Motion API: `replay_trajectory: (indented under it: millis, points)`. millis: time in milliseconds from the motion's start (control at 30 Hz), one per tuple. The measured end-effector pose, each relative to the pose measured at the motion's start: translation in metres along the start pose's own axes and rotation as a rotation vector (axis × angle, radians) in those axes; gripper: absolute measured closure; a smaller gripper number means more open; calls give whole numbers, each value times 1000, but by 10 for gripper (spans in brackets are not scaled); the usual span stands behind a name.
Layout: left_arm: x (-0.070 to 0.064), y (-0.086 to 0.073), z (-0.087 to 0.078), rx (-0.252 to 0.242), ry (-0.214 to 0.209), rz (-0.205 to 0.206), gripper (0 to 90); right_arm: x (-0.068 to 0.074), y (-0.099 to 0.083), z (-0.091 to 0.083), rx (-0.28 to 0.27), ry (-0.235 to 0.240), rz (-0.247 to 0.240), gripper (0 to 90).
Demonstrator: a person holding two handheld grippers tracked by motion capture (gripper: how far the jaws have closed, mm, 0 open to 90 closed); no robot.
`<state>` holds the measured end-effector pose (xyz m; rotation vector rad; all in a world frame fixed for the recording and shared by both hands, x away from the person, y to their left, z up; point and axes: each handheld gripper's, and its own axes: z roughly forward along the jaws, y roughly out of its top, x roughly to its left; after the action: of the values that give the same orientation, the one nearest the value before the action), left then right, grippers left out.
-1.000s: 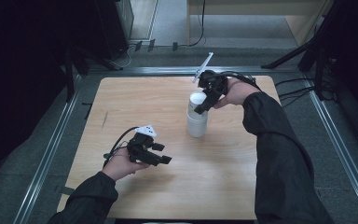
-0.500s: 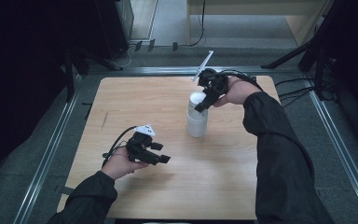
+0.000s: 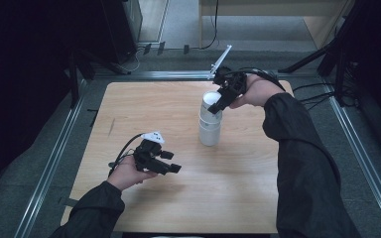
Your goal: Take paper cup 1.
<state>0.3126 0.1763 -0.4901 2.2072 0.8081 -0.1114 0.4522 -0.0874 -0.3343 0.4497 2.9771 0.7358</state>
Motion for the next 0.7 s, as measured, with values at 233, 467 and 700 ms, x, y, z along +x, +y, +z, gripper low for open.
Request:
replay_trajectory:
  millis: [233, 467, 700]
  points:
    - [2, -1, -1, 2, 3, 1, 315, 6, 9, -24, -22, -18, -11, 351]
    - [0, -1, -3, -15, 5, 9, 283, 19, 15, -62, -78, -38, -32, 353]
    - [0, 0, -6, -21, 6, 17, 270, 36, -1, -84, -101, -8, -27, 354]
